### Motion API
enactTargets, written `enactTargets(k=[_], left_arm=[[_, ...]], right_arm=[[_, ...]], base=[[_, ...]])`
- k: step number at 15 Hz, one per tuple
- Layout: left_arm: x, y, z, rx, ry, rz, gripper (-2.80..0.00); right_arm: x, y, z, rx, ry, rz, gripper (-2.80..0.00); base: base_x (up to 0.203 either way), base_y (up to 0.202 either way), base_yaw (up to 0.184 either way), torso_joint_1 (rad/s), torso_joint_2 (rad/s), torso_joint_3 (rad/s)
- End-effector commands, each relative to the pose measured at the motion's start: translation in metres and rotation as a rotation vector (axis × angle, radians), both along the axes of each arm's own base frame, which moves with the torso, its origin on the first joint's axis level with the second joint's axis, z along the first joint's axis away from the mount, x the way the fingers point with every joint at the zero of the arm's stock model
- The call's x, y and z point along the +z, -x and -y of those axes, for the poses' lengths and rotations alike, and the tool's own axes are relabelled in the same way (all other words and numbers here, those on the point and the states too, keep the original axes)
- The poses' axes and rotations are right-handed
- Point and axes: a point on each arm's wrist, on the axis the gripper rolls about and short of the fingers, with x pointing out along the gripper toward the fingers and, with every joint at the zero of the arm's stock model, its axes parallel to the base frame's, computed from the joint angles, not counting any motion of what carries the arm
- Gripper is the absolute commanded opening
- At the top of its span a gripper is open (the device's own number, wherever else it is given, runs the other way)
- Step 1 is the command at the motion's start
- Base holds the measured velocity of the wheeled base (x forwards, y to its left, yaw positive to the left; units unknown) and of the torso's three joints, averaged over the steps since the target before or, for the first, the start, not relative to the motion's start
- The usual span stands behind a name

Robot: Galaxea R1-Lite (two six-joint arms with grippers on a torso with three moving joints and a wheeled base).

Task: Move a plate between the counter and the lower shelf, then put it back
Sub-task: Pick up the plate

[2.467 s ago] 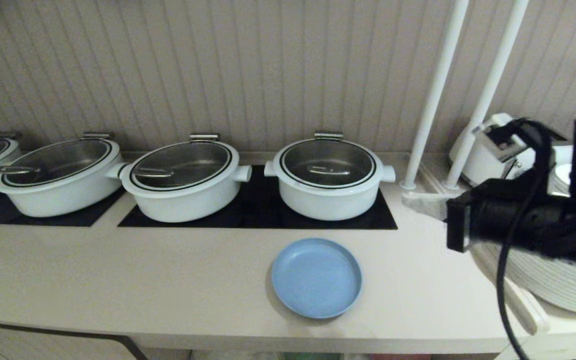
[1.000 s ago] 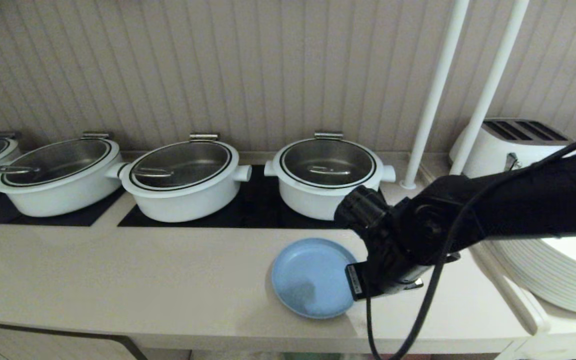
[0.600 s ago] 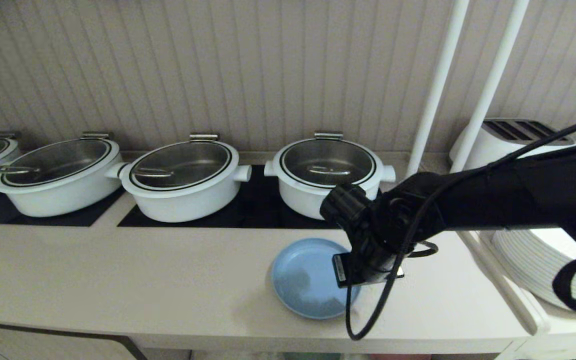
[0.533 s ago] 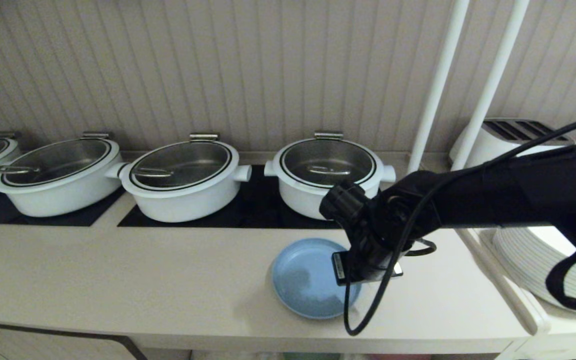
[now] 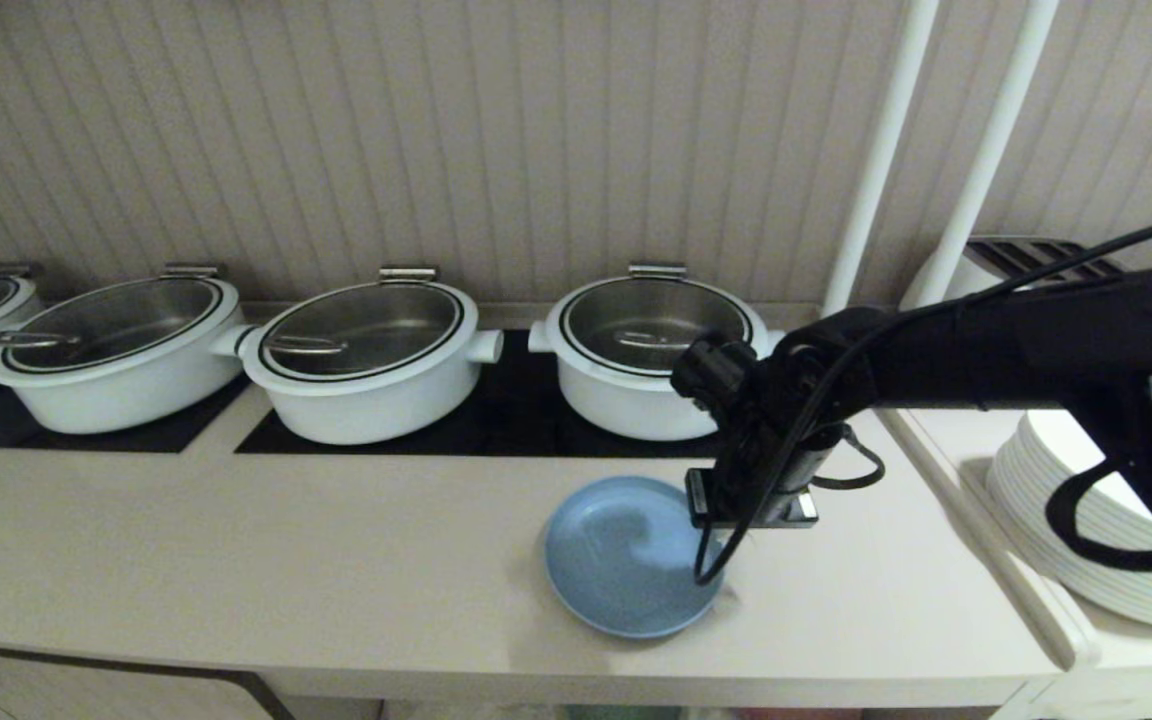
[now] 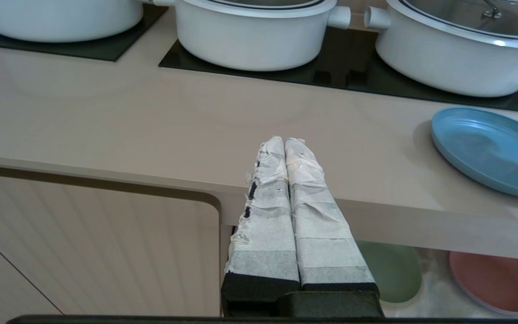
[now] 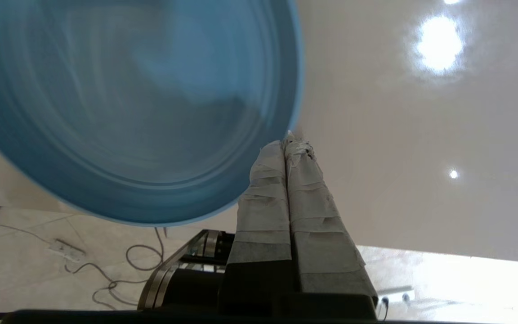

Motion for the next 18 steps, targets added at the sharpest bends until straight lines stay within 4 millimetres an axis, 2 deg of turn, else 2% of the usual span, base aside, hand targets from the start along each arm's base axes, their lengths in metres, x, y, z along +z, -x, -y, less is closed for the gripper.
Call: enactTargets(k=[1,8,9,18], left_arm=[[-0.0001,0.0,0.0,0.001,0.001,0.0,-2.8],[0.0003,0.0001,0.0,0.001,0.001,0.002,-2.8],[-0.0001,0.0,0.0,0.001,0.001,0.0,-2.8],[-0.0001,0.0,0.0,0.001,0.001,0.0,-2.8]], right_arm=[[-0.003,-0.0029,0.003,-0.014,-0.028,-0.034,-2.8],[-0.0058,-0.0051,0.0024,-0.04,-0.065,-0.062,-2.8],[-0.0069,-0.0049,0.0026,-0.039,-0.059,-0.065,0.0],[-0.0069,-0.0015,0.008,-0.038,-0.026,-0.092,0.0]], base=[[0.0,0.0,0.0,0.0,0.0,0.0],[0.0,0.0,0.0,0.0,0.0,0.0],[0.0,0.0,0.0,0.0,0.0,0.0],[0.0,0.0,0.0,0.0,0.0,0.0]])
